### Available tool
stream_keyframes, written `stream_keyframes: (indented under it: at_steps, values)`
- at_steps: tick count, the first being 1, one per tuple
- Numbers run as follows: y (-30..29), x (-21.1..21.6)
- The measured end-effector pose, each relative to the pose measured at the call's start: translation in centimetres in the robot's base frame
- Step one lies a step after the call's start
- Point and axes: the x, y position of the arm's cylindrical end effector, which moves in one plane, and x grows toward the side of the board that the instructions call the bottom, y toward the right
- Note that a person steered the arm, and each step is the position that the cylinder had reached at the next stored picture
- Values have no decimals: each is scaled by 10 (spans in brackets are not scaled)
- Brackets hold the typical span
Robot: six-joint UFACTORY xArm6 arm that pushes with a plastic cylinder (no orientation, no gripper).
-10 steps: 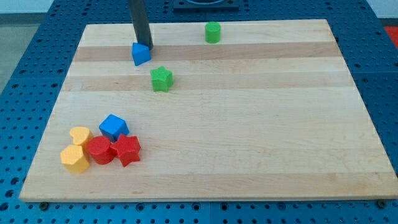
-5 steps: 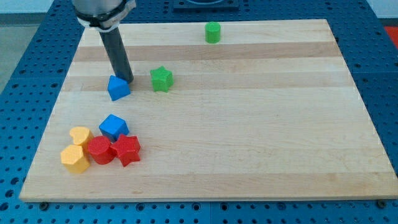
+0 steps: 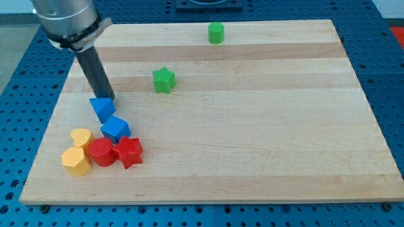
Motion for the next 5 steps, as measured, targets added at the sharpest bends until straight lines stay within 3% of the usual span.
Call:
stream_keyframes:
  at_steps: [3,5]
  values:
    - [-1,31]
    - [-1,-19]
